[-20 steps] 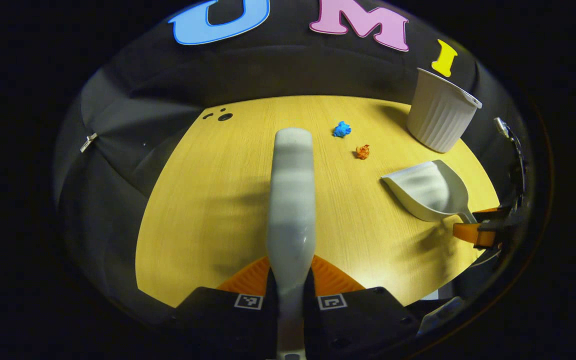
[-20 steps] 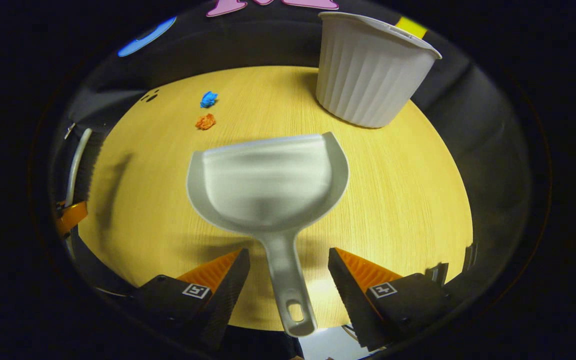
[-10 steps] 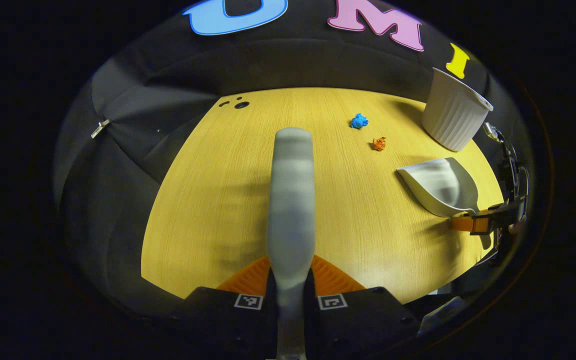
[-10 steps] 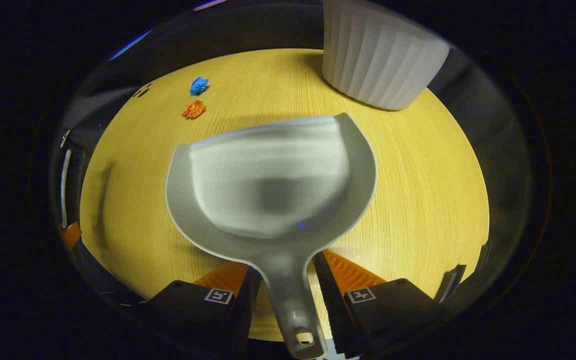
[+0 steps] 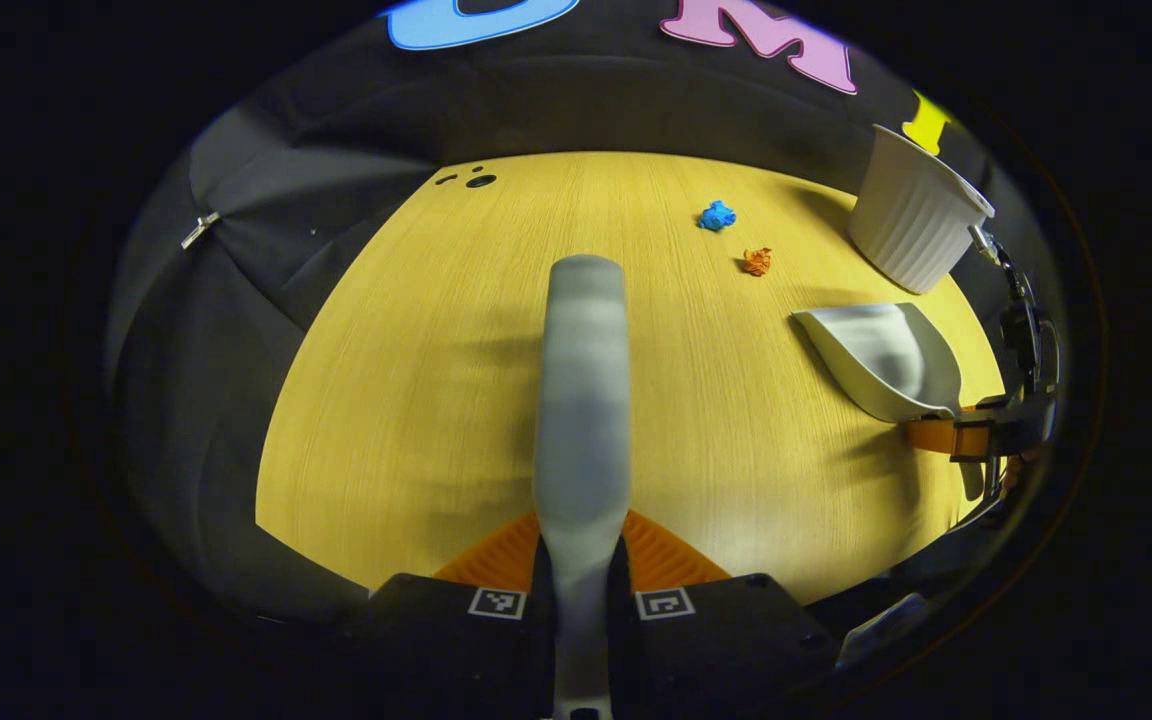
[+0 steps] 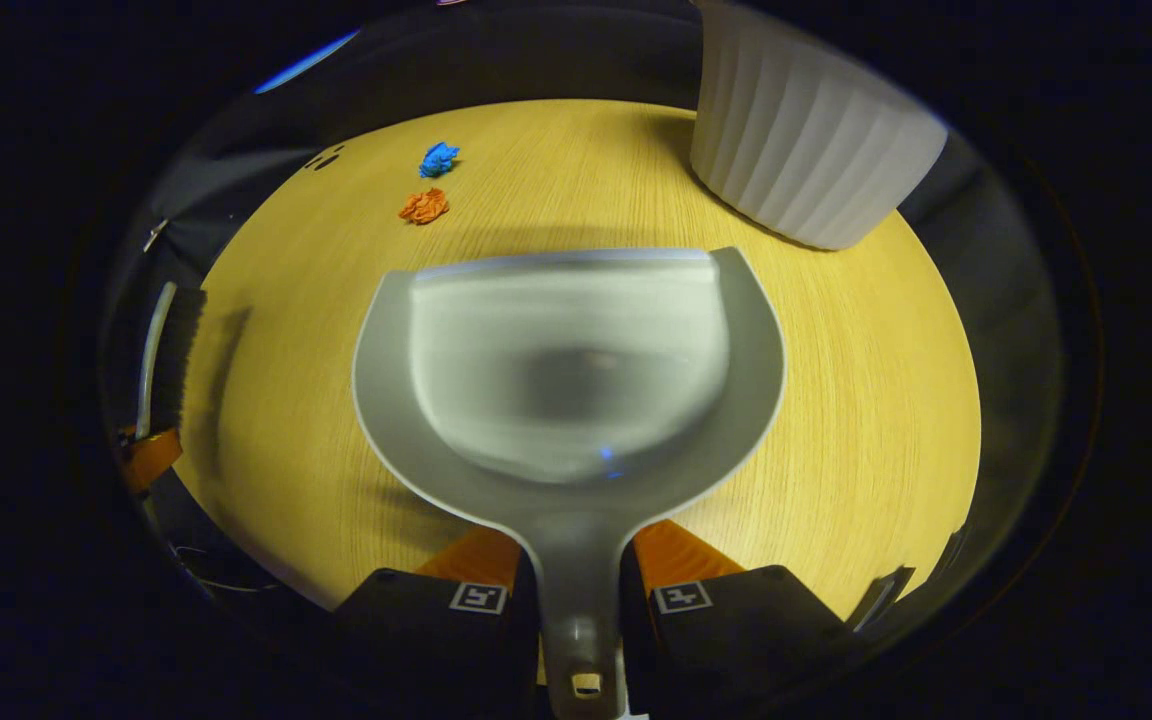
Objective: Pick up the small broom and dustpan from the desktop, sweep the trash into the dustpan with the broom, and then empty the trash into the garbage bin.
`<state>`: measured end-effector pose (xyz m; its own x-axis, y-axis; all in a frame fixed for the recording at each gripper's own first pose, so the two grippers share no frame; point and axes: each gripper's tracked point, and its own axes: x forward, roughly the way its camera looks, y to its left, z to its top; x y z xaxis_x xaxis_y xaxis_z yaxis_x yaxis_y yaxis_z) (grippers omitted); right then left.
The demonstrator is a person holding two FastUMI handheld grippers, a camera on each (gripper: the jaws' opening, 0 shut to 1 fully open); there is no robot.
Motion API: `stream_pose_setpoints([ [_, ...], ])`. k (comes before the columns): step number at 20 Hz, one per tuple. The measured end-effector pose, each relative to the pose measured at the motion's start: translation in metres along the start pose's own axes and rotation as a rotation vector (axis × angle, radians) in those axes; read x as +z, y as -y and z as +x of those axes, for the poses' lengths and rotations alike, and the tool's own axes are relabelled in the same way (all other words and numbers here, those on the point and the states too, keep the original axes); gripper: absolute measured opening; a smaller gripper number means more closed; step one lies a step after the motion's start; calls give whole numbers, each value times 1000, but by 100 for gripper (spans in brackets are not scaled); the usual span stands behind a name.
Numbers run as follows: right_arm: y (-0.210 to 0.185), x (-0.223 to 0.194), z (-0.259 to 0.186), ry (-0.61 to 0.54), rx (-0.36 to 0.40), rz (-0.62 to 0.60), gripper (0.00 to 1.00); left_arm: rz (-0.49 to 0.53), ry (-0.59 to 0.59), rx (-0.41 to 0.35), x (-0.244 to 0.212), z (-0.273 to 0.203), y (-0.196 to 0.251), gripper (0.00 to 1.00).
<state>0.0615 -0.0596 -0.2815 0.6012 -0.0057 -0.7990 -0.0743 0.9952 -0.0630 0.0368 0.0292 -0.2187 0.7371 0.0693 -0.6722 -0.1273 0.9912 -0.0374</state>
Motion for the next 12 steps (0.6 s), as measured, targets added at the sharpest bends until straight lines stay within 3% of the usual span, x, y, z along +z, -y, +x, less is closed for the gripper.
stream_pose_setpoints([
  [8,-1,-2,-2,10,50,-54,41,-29,21,-3,27,8,15,25],
  [12,5,-1,-2,32,83,-100,37,2,60,13,57,24,15,26],
])
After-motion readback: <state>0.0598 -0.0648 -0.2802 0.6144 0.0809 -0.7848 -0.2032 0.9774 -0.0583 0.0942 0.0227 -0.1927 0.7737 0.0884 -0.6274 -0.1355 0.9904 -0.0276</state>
